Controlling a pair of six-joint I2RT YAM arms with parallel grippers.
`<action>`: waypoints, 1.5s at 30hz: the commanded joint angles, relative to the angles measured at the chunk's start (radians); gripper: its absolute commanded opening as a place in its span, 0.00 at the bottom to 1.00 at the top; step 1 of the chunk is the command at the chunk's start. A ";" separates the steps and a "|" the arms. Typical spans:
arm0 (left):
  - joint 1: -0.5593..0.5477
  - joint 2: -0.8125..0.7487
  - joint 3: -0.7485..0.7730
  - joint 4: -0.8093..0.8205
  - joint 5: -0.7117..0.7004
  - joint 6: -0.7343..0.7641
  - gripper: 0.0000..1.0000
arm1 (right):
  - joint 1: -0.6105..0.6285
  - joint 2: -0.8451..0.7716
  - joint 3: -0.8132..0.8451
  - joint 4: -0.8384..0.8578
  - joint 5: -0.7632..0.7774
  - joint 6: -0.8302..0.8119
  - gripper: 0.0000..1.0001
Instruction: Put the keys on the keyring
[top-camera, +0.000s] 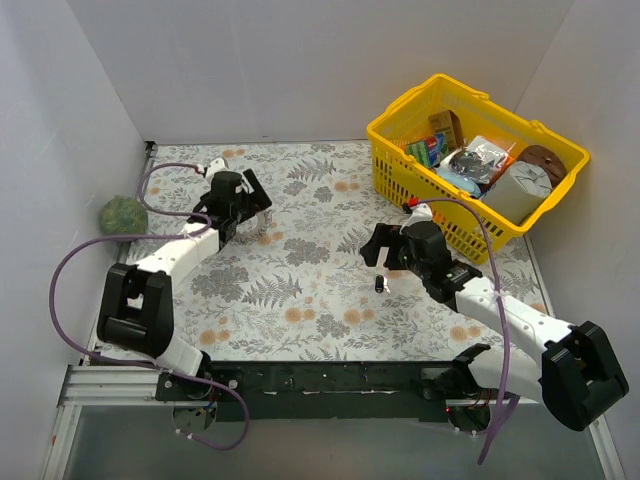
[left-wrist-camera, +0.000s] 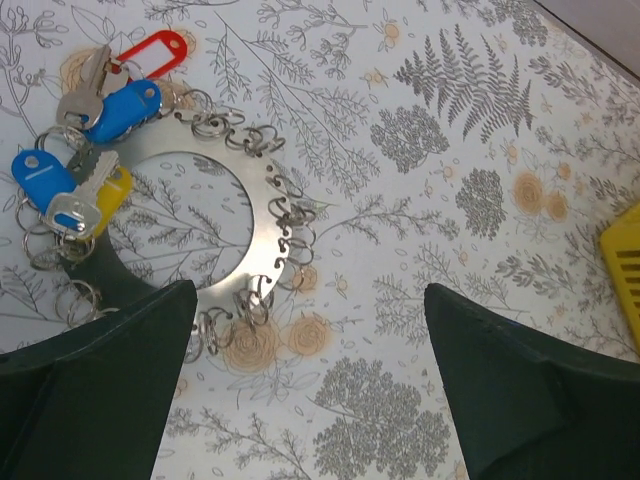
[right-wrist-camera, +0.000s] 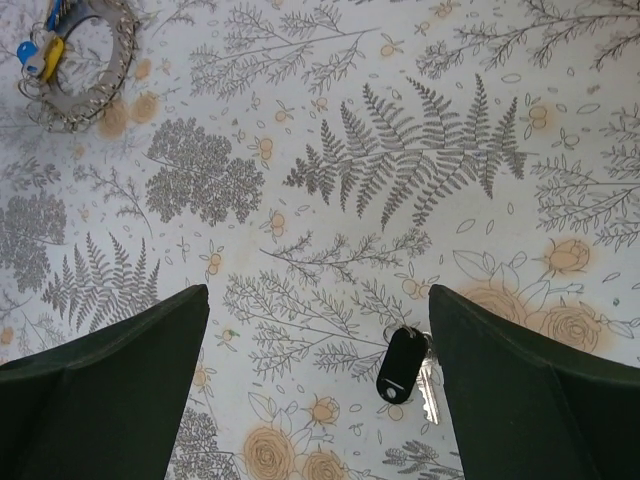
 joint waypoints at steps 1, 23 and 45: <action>0.018 0.079 0.119 -0.107 0.027 0.027 0.98 | 0.004 0.032 0.074 0.025 0.021 -0.066 0.98; 0.061 0.425 0.258 -0.232 0.121 -0.011 0.48 | 0.004 0.014 0.094 0.011 -0.043 -0.151 0.98; -0.063 0.127 0.092 -0.084 0.377 -0.062 0.68 | 0.004 0.031 0.094 0.057 -0.083 -0.162 0.98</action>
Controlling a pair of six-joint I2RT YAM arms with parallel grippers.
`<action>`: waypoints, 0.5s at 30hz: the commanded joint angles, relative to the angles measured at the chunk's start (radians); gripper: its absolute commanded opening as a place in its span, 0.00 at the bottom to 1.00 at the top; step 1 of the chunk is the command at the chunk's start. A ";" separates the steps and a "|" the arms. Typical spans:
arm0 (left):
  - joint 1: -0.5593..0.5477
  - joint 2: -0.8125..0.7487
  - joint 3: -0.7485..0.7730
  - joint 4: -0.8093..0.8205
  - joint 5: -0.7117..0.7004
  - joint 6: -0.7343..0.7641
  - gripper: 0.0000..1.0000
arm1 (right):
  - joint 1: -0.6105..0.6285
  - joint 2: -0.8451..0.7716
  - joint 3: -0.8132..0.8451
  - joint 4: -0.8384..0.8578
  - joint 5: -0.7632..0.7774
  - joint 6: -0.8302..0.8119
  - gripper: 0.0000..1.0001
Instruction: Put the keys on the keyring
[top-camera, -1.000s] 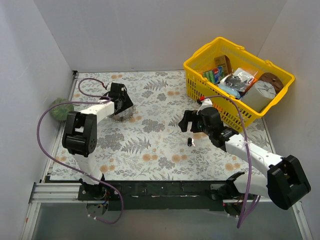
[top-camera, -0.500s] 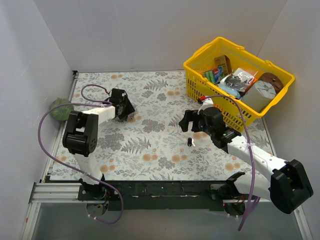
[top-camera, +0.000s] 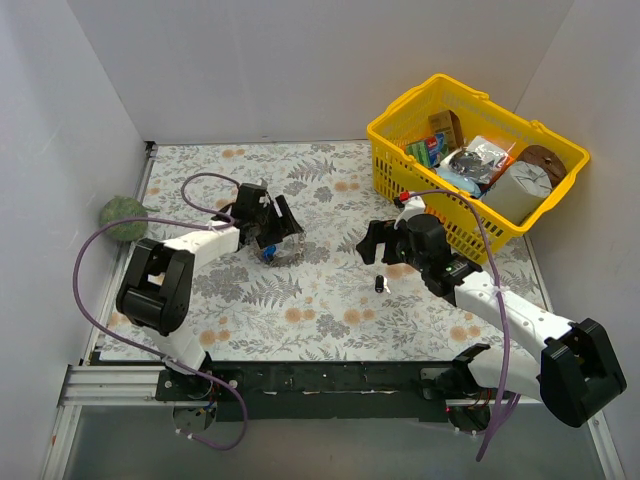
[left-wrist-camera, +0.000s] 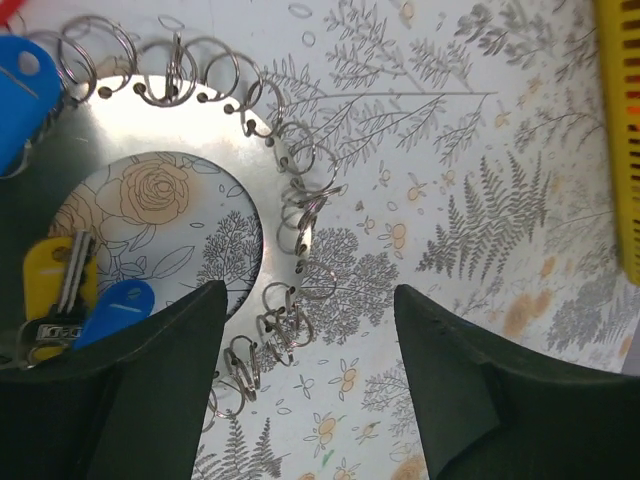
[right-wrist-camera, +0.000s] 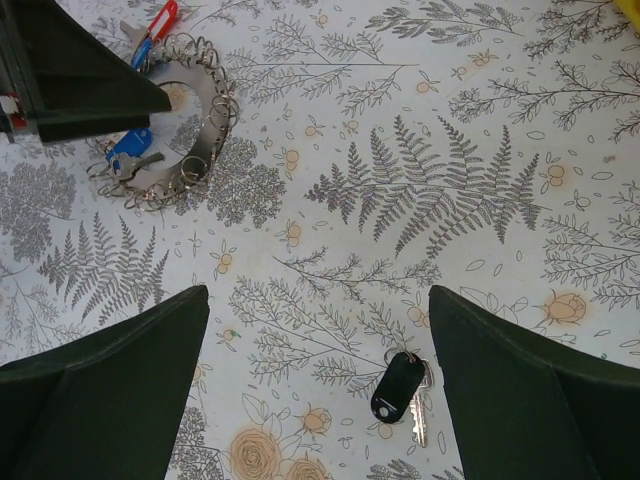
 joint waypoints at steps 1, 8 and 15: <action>0.046 -0.103 0.058 -0.031 -0.050 0.014 0.68 | 0.004 0.008 0.016 0.054 -0.022 -0.014 0.99; 0.193 -0.118 0.037 -0.122 -0.132 -0.038 0.70 | 0.004 0.048 0.019 0.062 -0.042 -0.015 0.98; 0.231 -0.004 0.066 -0.159 -0.115 -0.067 0.71 | 0.002 0.078 0.022 0.077 -0.097 -0.023 0.98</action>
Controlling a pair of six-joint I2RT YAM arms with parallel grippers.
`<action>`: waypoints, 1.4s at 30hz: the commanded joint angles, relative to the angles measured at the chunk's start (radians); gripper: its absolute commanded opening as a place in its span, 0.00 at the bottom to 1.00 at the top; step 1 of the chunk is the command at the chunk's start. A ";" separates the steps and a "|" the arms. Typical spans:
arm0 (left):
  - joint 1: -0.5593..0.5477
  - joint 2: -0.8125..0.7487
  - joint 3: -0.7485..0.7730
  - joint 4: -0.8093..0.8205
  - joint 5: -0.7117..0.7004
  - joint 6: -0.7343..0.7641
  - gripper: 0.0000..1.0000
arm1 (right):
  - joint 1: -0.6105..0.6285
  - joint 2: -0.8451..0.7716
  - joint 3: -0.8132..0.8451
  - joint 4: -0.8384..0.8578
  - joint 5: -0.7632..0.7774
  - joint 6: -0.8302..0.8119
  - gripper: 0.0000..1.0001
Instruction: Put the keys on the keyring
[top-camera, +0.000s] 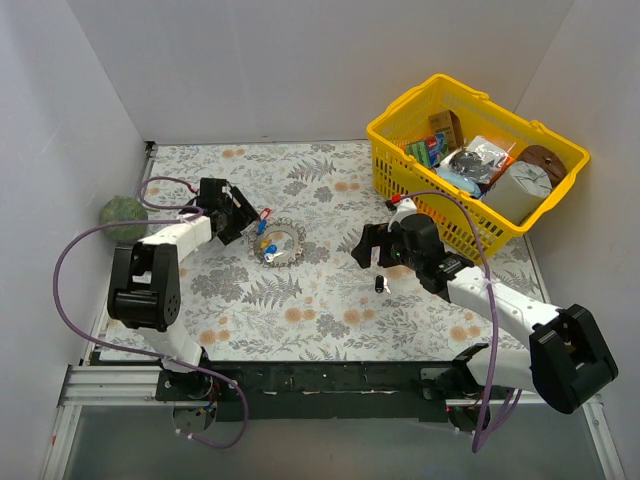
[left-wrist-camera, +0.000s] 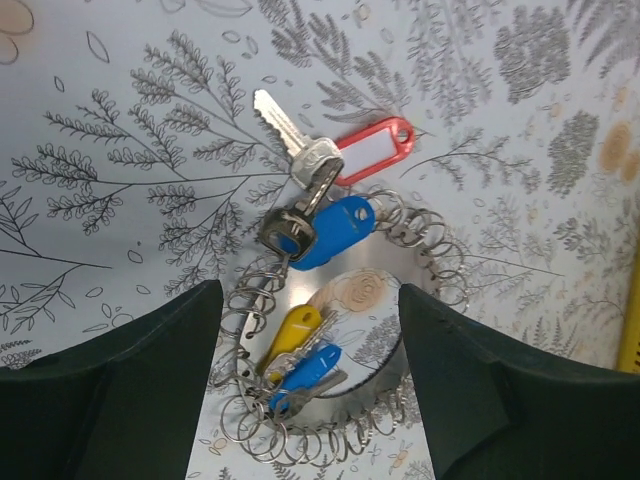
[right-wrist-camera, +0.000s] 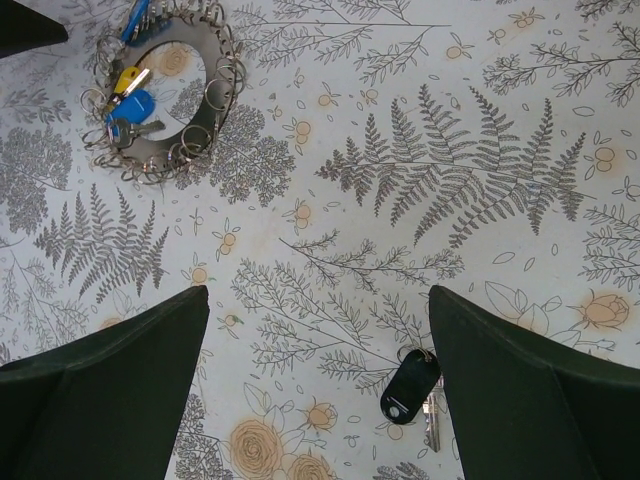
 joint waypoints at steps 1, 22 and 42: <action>-0.011 0.071 0.034 -0.046 0.014 -0.013 0.71 | 0.004 0.007 0.017 0.065 -0.040 -0.022 0.98; -0.227 0.156 0.100 -0.017 0.067 0.079 0.69 | 0.002 0.037 0.017 0.108 -0.075 -0.062 0.98; -0.227 0.178 0.234 -0.129 -0.076 0.130 0.68 | -0.001 0.370 0.238 0.028 -0.136 0.001 0.76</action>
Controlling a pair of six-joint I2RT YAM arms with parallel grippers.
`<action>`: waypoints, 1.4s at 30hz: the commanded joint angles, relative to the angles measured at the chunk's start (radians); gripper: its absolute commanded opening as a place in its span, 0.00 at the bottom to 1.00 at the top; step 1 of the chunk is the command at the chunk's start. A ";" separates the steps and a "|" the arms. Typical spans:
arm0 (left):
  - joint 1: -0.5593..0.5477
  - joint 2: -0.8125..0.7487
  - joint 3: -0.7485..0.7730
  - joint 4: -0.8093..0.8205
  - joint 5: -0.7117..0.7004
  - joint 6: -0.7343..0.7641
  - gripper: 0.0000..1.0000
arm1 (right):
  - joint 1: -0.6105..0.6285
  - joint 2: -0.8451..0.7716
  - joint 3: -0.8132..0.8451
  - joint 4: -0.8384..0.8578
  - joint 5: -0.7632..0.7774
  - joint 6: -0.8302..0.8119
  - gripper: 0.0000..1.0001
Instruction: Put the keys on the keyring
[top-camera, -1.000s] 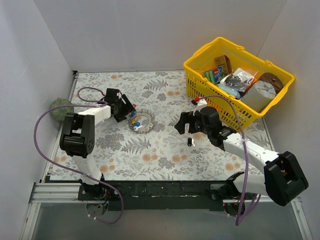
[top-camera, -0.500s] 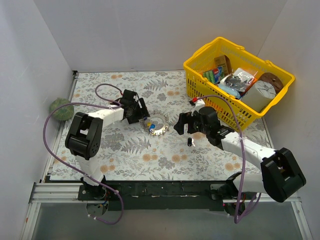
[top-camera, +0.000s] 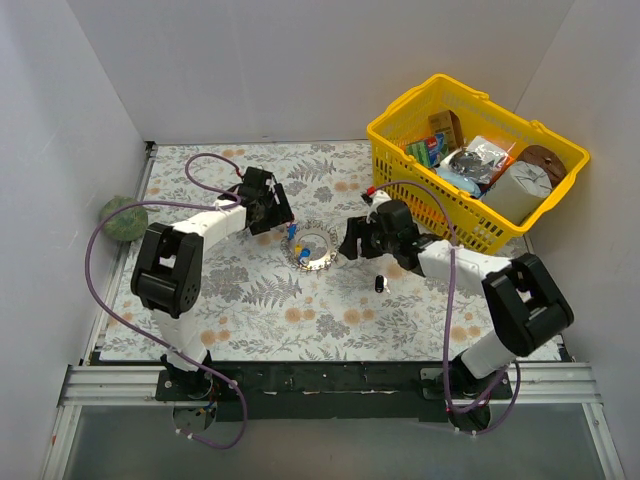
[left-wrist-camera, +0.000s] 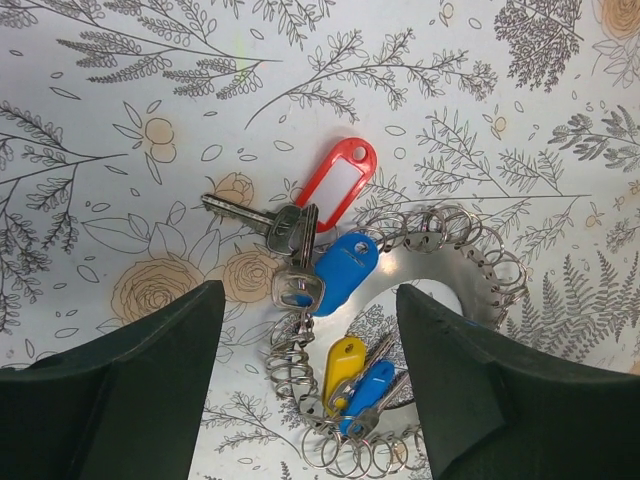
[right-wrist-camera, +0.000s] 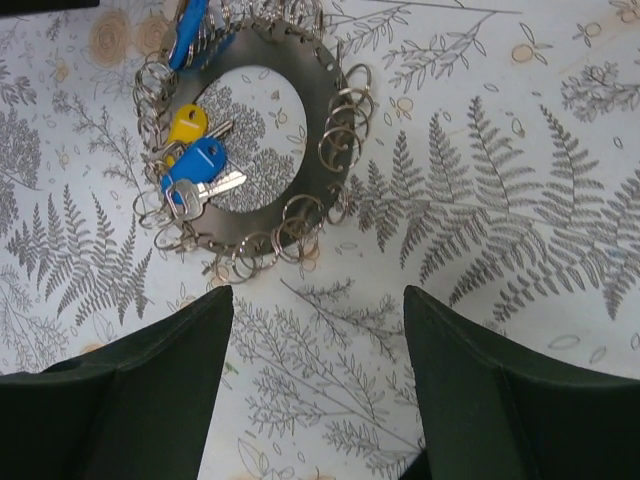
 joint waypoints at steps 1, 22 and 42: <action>-0.001 0.023 0.021 -0.009 0.035 -0.001 0.68 | 0.000 0.101 0.125 -0.032 -0.057 0.027 0.69; -0.024 0.049 -0.014 0.011 0.110 0.008 0.65 | 0.026 0.295 0.180 -0.061 -0.190 0.085 0.13; -0.045 -0.026 0.044 0.005 -0.040 0.124 0.65 | 0.028 0.052 0.150 -0.126 -0.083 0.042 0.45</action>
